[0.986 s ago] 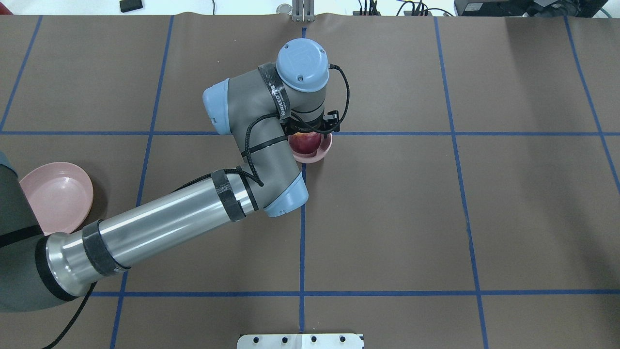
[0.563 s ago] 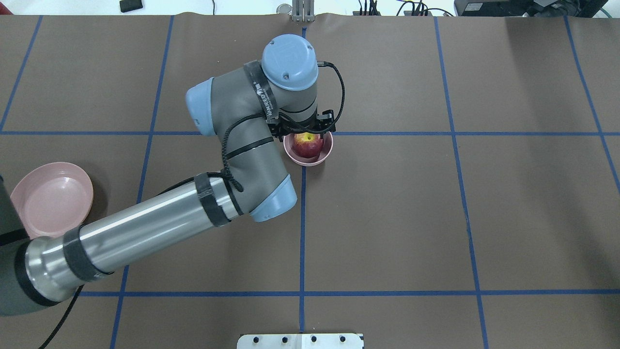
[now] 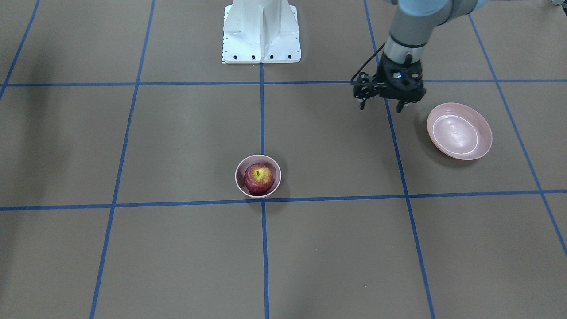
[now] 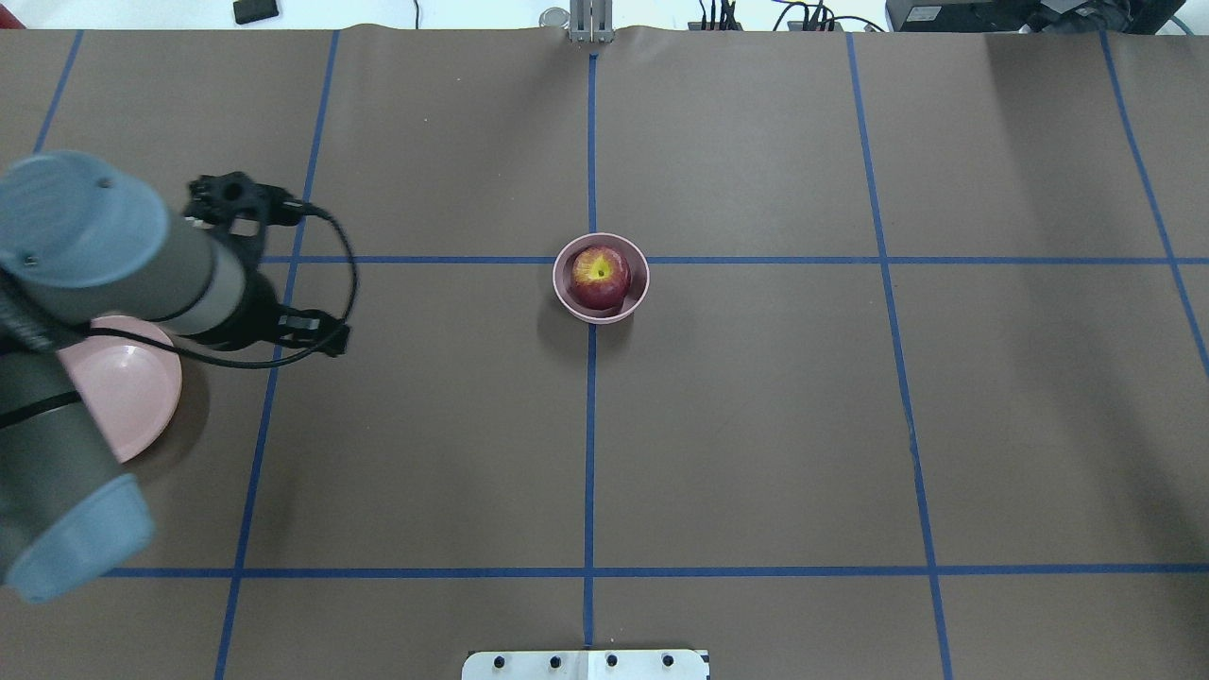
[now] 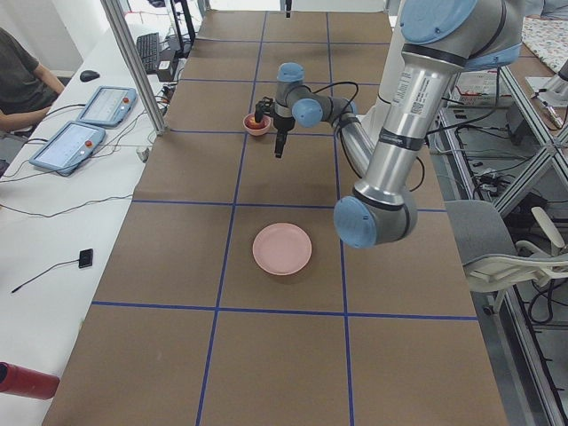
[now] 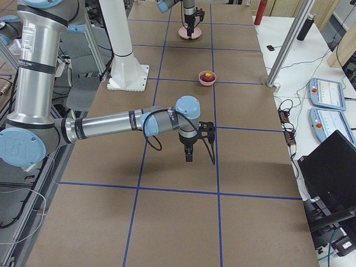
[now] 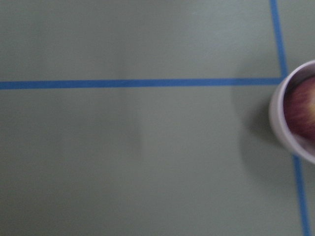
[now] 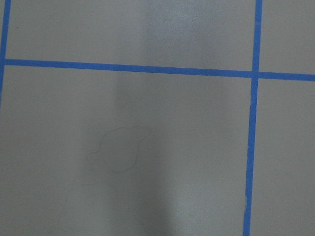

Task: Move apple from plate to bowl

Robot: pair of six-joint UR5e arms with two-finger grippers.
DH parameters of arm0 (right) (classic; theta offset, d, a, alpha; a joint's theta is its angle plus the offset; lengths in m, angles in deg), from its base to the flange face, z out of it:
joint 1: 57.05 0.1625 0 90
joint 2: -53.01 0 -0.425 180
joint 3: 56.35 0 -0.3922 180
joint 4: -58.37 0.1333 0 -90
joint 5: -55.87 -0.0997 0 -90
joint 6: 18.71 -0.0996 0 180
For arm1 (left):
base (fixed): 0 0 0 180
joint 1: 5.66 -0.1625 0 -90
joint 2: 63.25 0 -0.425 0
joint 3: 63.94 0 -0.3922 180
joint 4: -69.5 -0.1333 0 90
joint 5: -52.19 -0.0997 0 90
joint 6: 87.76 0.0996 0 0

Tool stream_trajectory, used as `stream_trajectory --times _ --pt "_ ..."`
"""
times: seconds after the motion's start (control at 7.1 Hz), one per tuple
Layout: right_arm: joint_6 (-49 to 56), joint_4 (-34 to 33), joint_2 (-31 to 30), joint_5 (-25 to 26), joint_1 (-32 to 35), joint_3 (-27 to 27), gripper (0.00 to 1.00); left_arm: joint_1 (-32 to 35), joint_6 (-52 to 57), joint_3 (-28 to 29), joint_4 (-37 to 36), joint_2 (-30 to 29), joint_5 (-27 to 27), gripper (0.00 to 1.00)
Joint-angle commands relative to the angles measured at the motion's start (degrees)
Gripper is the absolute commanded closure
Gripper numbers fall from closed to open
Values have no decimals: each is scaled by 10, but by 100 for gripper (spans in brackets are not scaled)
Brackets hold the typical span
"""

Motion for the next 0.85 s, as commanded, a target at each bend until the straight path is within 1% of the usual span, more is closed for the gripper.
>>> stream_trajectory --times 0.0,0.14,0.28,0.56,0.7 --pt "-1 0 1 0 0 -1 0 136 223 -1 72 165 62 2" --pt "-1 -2 8 0 1 1 0 200 291 86 182 202 120 2" --pt "-1 -2 10 1 0 1 0 227 298 166 287 208 142 2" --pt "-1 -2 10 1 0 1 0 245 276 181 289 203 180 2" --pt "-1 -2 9 6 1 1 0 265 277 175 256 199 205 2"
